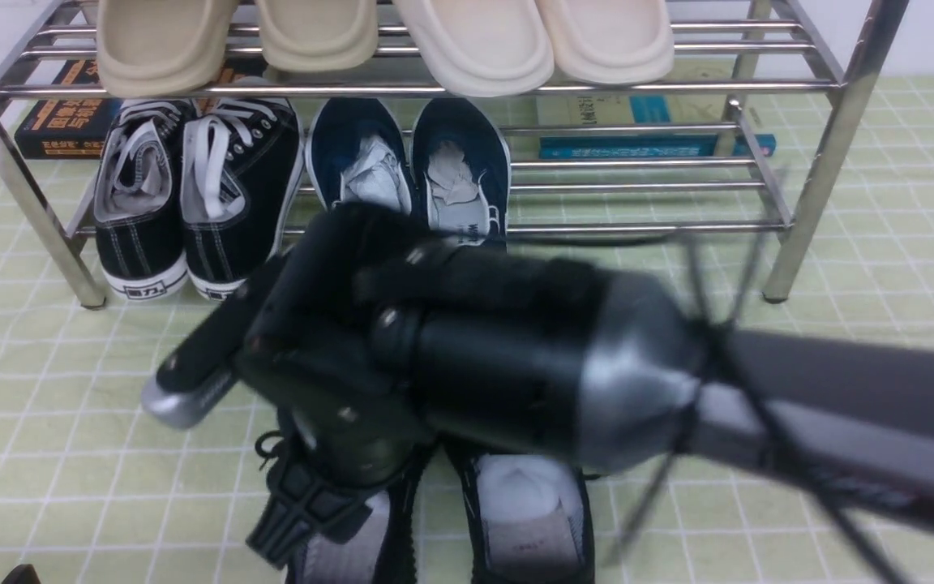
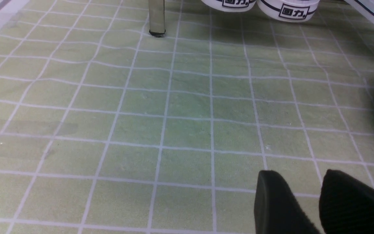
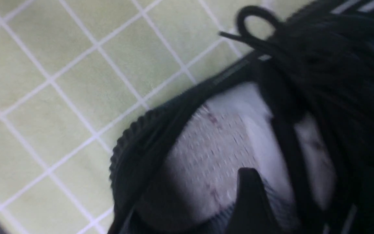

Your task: Take the shoes off the shelf with your hand from the green coffee tablecloth.

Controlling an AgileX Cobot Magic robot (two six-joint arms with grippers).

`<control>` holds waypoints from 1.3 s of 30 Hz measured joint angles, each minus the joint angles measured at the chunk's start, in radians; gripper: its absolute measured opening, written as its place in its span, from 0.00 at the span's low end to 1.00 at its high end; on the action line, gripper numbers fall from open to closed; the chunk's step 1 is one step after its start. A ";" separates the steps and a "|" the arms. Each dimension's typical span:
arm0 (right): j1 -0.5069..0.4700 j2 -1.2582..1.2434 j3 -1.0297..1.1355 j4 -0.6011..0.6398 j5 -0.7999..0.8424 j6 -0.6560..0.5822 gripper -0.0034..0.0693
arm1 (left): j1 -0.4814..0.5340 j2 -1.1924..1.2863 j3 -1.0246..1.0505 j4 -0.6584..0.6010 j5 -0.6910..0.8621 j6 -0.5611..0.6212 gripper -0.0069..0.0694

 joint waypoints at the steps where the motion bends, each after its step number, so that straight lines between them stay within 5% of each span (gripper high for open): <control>1: 0.000 0.013 0.000 -0.009 -0.009 -0.007 0.65 | 0.000 0.000 0.000 0.000 0.000 0.000 0.41; 8: 0.000 0.038 -0.004 -0.081 -0.014 -0.011 0.58 | 0.000 0.000 0.000 0.003 0.000 0.000 0.41; 10: 0.000 0.038 -0.004 -0.087 -0.009 -0.012 0.46 | 0.000 0.000 0.000 0.005 0.000 0.000 0.41; 12: 0.001 0.035 -0.005 -0.085 0.006 -0.012 0.23 | 0.000 0.000 0.000 0.008 0.000 0.000 0.41; 14: 0.001 0.028 -0.005 -0.082 0.020 -0.012 0.14 | 0.000 0.000 0.000 0.011 0.000 0.000 0.41; 27: -0.001 -0.035 -0.005 -0.016 0.107 -0.060 0.14 | 0.000 0.000 0.000 0.014 0.000 0.000 0.41; 39: -0.001 0.015 -0.003 -0.021 -0.006 -0.106 0.14 | 0.000 0.000 0.000 0.014 0.000 0.000 0.41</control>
